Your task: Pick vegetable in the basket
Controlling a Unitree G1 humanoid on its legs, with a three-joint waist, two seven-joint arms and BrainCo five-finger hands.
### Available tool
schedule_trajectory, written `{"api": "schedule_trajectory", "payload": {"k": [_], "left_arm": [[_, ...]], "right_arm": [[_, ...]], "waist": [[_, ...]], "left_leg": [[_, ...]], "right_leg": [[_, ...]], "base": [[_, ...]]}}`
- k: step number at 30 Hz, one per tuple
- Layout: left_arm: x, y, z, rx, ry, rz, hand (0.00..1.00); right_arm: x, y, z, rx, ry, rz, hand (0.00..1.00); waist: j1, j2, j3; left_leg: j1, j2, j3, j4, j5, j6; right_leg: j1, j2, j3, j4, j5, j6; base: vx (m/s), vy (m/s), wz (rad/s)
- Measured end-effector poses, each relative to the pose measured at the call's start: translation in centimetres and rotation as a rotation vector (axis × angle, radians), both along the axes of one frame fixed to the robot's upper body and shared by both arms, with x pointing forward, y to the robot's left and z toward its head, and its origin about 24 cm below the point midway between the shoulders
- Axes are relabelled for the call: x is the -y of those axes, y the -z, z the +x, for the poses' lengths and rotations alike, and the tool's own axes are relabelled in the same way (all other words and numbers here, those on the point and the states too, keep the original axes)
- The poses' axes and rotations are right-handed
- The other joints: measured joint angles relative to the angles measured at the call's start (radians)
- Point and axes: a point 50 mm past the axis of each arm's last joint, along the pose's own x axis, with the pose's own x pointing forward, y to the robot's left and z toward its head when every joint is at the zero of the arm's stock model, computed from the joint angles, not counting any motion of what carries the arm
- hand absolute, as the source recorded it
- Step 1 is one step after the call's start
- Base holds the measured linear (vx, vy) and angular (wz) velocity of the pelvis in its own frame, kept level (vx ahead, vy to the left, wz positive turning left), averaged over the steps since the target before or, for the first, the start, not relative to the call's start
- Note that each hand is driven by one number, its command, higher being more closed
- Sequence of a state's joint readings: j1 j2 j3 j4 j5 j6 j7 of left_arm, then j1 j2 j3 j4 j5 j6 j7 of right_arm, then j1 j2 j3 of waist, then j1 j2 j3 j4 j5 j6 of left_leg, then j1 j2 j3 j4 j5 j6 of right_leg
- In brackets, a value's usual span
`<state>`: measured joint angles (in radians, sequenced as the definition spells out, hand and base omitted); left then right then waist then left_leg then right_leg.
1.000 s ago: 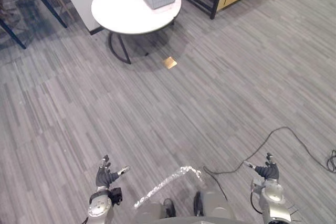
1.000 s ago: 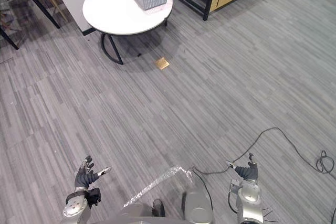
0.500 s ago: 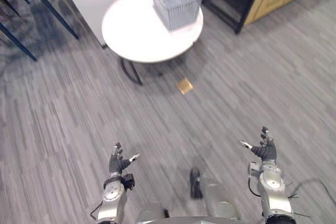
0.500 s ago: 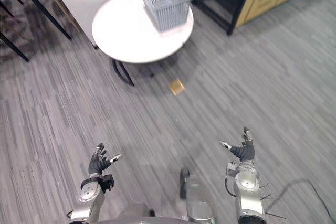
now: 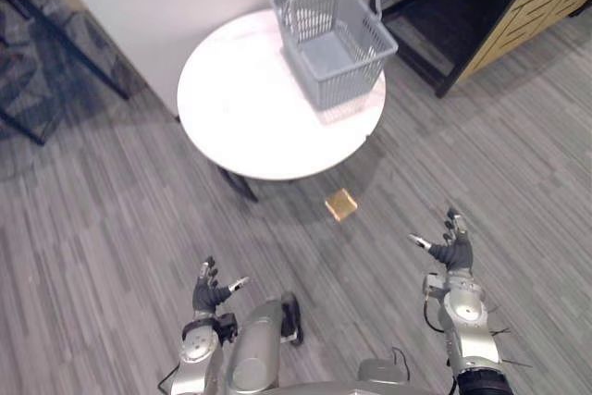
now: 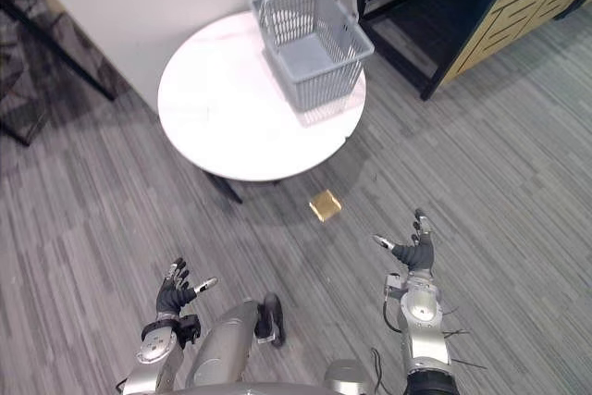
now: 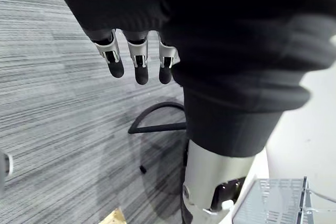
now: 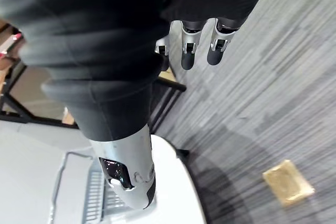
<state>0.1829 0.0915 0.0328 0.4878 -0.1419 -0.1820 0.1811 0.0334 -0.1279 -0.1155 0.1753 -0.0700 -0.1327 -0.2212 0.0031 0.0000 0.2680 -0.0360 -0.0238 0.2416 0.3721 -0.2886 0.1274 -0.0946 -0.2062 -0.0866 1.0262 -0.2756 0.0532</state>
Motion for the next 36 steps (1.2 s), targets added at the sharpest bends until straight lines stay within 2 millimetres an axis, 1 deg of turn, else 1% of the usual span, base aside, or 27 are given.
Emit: {"api": "schedule_trajectory", "payload": {"k": [2,3,5,6,7,8,9,10,11,12,13,14,15,16,17,18,19,20,21,23,24,26,27,29,30,31,36], "left_arm": [[0.0,0.2,-0.1,-0.011,0.009,0.008,0.0],[0.1,0.5,-0.1,-0.028,0.031,0.016,0.0],[0.2,0.7,-0.1,-0.042,0.046,0.021,0.0],[0.5,0.9,0.0,-0.053,0.06,0.019,0.0],[0.5,1.3,-0.6,-0.081,0.082,0.034,0.0],[0.4,1.5,-0.9,-0.094,0.093,0.044,0.0],[1.1,2.3,-1.3,-0.132,0.089,0.019,0.0],[1.2,2.4,-1.5,-0.138,0.09,0.018,0.0],[1.3,2.4,-1.5,-0.137,0.095,0.02,0.0],[1.3,2.4,-1.4,-0.134,0.096,0.02,0.0],[1.3,2.4,-1.5,-0.136,0.096,0.019,0.0],[1.4,2.4,-1.5,-0.137,0.096,0.016,0.0],[1.4,2.5,-1.7,-0.142,0.094,0.016,0.0],[1.4,2.6,-1.9,-0.146,0.093,0.014,0.0],[1.5,2.7,-2.1,-0.152,0.091,0.011,0.0],[1.4,2.7,-2.3,-0.154,0.088,0.01,0.0],[1.4,2.8,-2.6,-0.159,0.082,0.01,0.0],[1.4,3.0,-3.0,-0.169,0.078,0.005,0.0],[1.4,3.3,-3.6,-0.189,0.074,0.003,0.0],[1.4,3.5,-4.4,-0.209,0.078,0.004,0.0],[1.3,3.5,-4.4,-0.21,0.088,0.008,0.0],[1.2,3.5,-4.4,-0.212,0.115,0.024,0.0],[1.1,3.4,-4.4,-0.212,0.117,0.029,0.0],[0.4,3.3,-4.4,-0.211,0.12,0.05,0.0],[0.3,3.3,-4.4,-0.209,0.121,0.057,0.0],[-0.1,3.2,-4.4,-0.209,0.122,0.067,0.0],[-0.3,3.2,-4.4,-0.209,0.123,0.075,0.0]], "right_arm": [[-0.5,-0.9,0.3,0.038,-0.029,-0.042,0.0],[-0.9,-1.9,0.6,0.082,-0.054,-0.085,0.0],[-0.7,-2.7,0.7,0.109,-0.059,-0.146,0.0],[-0.1,-3.0,0.7,0.107,-0.059,-0.19,0.0],[0.4,-3.2,0.7,0.103,-0.056,-0.244,0.0],[0.7,-3.4,0.6,0.103,-0.054,-0.263,0.0],[1.4,-4.1,0.9,0.114,-0.056,-0.326,0.0],[1.4,-4.7,1.1,0.134,-0.059,-0.342,0.0],[1.3,-5.9,1.4,0.183,-0.059,-0.36,0.0],[1.2,-6.7,1.3,0.215,-0.06,-0.381,0.0],[1.3,-6.8,1.3,0.217,-0.062,-0.398,0.0],[1.5,-6.9,1.3,0.216,-0.058,-0.424,0.0],[1.5,-7.0,1.3,0.226,-0.051,-0.429,0.0],[1.4,-7.3,1.3,0.238,-0.05,-0.433,0.0],[1.4,-7.8,1.3,0.26,-0.055,-0.447,0.0],[1.4,-8.6,1.5,0.29,-0.07,-0.496,0.0],[1.5,-8.8,1.5,0.294,-0.075,-0.525,0.0],[1.7,-9.2,1.5,0.3,-0.082,-0.561,0.0],[1.8,-9.2,1.4,0.296,-0.085,-0.588,0.0],[1.6,-9.4,1.4,0.3,-0.092,-0.621,0.0],[1.5,-9.5,1.5,0.302,-0.097,-0.641,0.0],[0.9,-9.8,2.0,0.314,-0.128,-0.688,0.0],[0.7,-9.7,2.2,0.313,-0.142,-0.703,0.0],[0.1,-9.4,3.7,0.284,-0.207,-0.777,0.0],[0.1,-9.3,4.1,0.275,-0.218,-0.796,0.0],[0.2,-9.2,4.9,0.253,-0.24,-0.849,0.0],[1.9,-10.7,7.7,0.202,-0.238,-1.004,0.0]], "waist": [[-0.012,0.014,-0.006],[-0.024,0.027,-0.01],[-0.046,0.03,-0.009],[-0.05,0.036,-0.006],[-0.053,0.02,-0.017],[-0.053,0.005,-0.026],[-0.034,0.056,-0.032],[-0.035,0.061,-0.036],[-0.049,0.064,-0.038],[-0.053,0.065,-0.038],[-0.049,0.064,-0.036],[-0.041,0.067,-0.025],[-0.039,0.06,-0.021],[-0.034,0.058,-0.022],[-0.023,0.049,-0.023],[-0.01,0.054,-0.029],[-0.011,0.062,-0.033],[-0.013,0.086,-0.042],[-0.011,0.104,-0.047],[-0.018,0.082,-0.049],[-0.016,0.068,-0.05],[-0.016,0.054,-0.054],[-0.014,0.052,-0.055],[-0.01,0.052,-0.055],[-0.006,0.052,-0.055],[0.009,0.052,-0.055],[0.012,0.053,-0.051]], "left_leg": [[0.083,0.008,-0.021,-0.065,0.0,0.0],[0.145,0.023,-0.045,-0.097,0.0,-0.001],[0.188,0.045,-0.067,-0.089,-0.001,-0.004],[0.225,0.066,-0.092,-0.085,-0.016,-0.042],[0.257,0.065,-0.108,-0.071,-0.05,-0.114],[0.275,0.057,-0.12,-0.061,-0.069,-0.144],[0.299,0.106,-0.137,-0.043,-0.076,-0.179],[0.291,0.119,-0.146,-0.032,-0.055,-0.199],[0.259,0.12,-0.172,0.012,-0.002,-0.215],[0.208,0.126,-0.192,0.116,0.062,-0.223],[0.177,0.131,-0.205,0.195,0.104,-0.237],[0.111,0.161,-0.216,0.368,0.138,-0.253],[0.055,0.19,-0.184,0.478,0.095,-0.228],[0.033,0.199,-0.164,0.492,0.083,-0.208],[0.003,0.205,-0.142,0.471,0.066,-0.18],[-0.052,0.203,-0.119,0.337,0.054,-0.161],[-0.069,0.197,-0.113,0.254,0.063,-0.164],[-0.091,0.198,-0.113,0.12,0.133,-0.171],[-0.084,0.199,-0.116,0.036,0.144,-0.186],[-0.029,0.172,-0.114,-0.105,0.149,-0.192],[-0.018,0.159,-0.113,-0.154,0.168,-0.195],[-0.016,0.137,-0.111,-0.22,0.203,-0.188],[-0.014,0.13,-0.111,-0.232,0.209,-0.186],[-0.006,0.119,-0.104,-0.271,0.227,-0.182],[-0.006,0.116,-0.105,-0.278,0.231,-0.182],[-0.008,0.11,-0.105,-0.301,0.245,-0.179],[-0.059,0.092,-0.132,-0.346,0.291,-0.171]], "right_leg": [[-0.06,0.006,-0.077,-0.01,-0.032,-0.03],[-0.143,0.023,-0.14,-0.083,-0.063,-0.045],[-0.243,0.052,-0.162,-0.248,-0.063,-0.034],[-0.282,0.086,-0.153,-0.4,-0.002,-0.026],[-0.279,0.108,-0.133,-0.62,0.156,-0.032],[-0.279,0.107,-0.116,-0.651,0.308,-0.061],[-0.284,0.144,-0.114,-0.576,0.272,-0.099],[-0.284,0.145,-0.115,-0.565,0.25,-0.102],[-0.279,0.136,-0.134,-0.552,0.21,-0.105],[-0.247,0.132,-0.148,-0.572,0.181,-0.104],[-0.215,0.133,-0.156,-0.598,0.172,-0.102],[-0.117,0.143,-0.18,-0.67,0.172,-0.102],[-0.023,0.145,-0.207,-0.73,0.173,-0.102],[0.013,0.144,-0.213,-0.755,0.173,-0.102],[0.048,0.144,-0.217,-0.786,0.173,-0.1],[0.076,0.147,-0.22,-0.831,0.178,-0.09],[0.079,0.152,-0.222,-0.845,0.182,-0.085],[0.088,0.171,-0.225,-0.859,0.186,-0.077],[0.092,0.187,-0.212,-0.866,0.188,-0.068],[0.077,0.172,-0.211,-0.874,0.192,-0.059],[0.062,0.168,-0.206,-0.875,0.194,-0.054],[0.041,0.155,-0.179,-0.886,0.203,-0.04],[0.037,0.152,-0.176,-0.889,0.204,-0.038],[0.035,0.148,-0.165,-0.909,0.215,-0.027],[0.033,0.147,-0.165,-0.913,0.217,-0.026],[0.021,0.143,-0.163,-0.914,0.221,-0.024],[-0.038,0.131,-0.186,-0.929,0.246,-0.022]], "base": [[0.55,0.012,0.18],[0.54,-0.04,0.38],[0.54,-0.112,0.59],[0.69,-0.189,0.77],[0.58,-0.172,0.71],[0.62,-0.195,0.29],[0.49,-0.143,0.0],[0.59,-0.191,0.1],[0.6,-0.218,0.44],[0.49,-0.194,0.52],[0.47,-0.191,0.49],[0.41,-0.146,0.56],[0.47,-0.165,0.58],[0.33,-0.104,0.41],[0.23,-0.054,0.1],[0.21,-0.03,0.02],[0.2,-0.007,-0.01],[0.24,0.066,-0.06],[0.23,0.064,-0.03],[0.18,0.082,-0.01],[0.09,0.069,-0.02],[0.04,0.056,0.02],[0.02,0.062,0.02],[0.01,0.033,-0.05],[-0.01,0.019,-0.04],[0.0,0.0,0.0],[-0.02,0.011,0.12]]}}
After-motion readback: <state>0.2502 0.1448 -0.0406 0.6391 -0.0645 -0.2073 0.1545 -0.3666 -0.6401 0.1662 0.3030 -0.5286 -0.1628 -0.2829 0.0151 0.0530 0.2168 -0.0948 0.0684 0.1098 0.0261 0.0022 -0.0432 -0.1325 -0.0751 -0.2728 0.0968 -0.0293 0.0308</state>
